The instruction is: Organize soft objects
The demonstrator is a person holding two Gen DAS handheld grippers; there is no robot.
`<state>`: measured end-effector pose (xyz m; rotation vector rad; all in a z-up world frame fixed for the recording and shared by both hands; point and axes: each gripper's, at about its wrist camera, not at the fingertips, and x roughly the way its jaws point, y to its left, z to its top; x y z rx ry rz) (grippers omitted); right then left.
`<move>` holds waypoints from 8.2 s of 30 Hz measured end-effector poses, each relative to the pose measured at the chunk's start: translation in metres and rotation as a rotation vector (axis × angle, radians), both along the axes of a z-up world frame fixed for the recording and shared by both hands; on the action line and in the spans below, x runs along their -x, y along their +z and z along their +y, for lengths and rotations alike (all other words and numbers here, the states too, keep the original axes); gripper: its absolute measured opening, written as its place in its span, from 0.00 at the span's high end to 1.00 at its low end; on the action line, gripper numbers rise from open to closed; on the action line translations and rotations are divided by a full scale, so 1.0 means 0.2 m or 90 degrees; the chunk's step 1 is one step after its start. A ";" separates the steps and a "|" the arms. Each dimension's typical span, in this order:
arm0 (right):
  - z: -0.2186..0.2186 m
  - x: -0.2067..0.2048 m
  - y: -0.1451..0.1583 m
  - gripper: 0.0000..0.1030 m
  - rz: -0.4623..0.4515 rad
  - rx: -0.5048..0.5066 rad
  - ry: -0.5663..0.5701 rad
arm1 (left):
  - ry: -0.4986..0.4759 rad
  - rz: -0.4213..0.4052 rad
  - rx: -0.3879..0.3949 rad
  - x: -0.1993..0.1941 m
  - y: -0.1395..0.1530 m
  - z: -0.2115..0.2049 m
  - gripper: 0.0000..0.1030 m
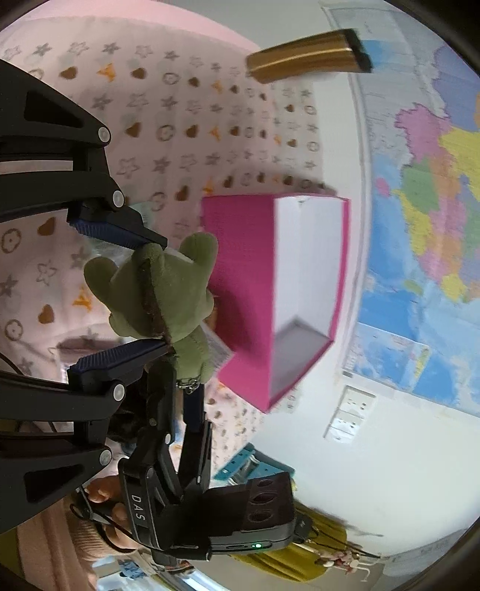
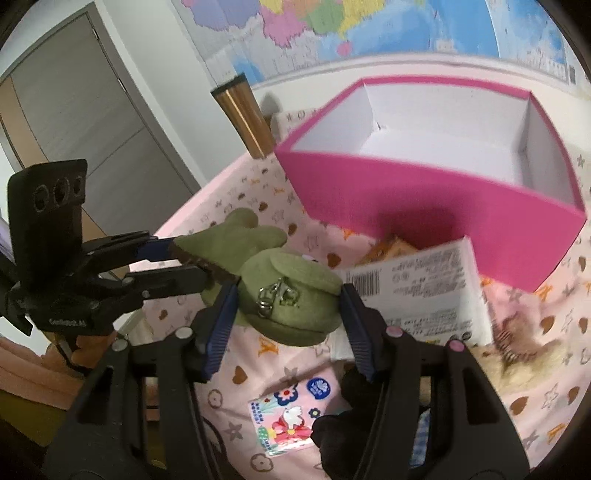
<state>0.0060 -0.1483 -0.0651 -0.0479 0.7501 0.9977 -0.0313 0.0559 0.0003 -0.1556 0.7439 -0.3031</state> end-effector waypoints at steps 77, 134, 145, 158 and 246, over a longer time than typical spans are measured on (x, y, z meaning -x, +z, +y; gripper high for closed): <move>-0.40 -0.41 -0.15 0.35 0.112 0.017 -0.119 | -0.113 0.185 0.110 -0.34 -0.43 -0.20 0.35; -0.49 -0.32 0.37 0.85 0.011 -0.278 -0.052 | -0.185 0.051 0.154 -0.53 0.03 -0.35 0.41; -0.60 -0.62 0.31 0.82 0.049 -0.281 -0.141 | -0.147 0.053 0.078 -0.80 0.11 -0.38 0.47; -0.67 -0.71 0.17 0.65 0.022 -0.178 -0.274 | -0.083 0.038 0.005 -0.84 0.05 -0.37 0.47; -0.50 -0.82 0.27 0.74 -0.028 -0.077 -0.243 | -0.111 0.130 -0.042 -1.07 -0.02 -0.61 0.65</move>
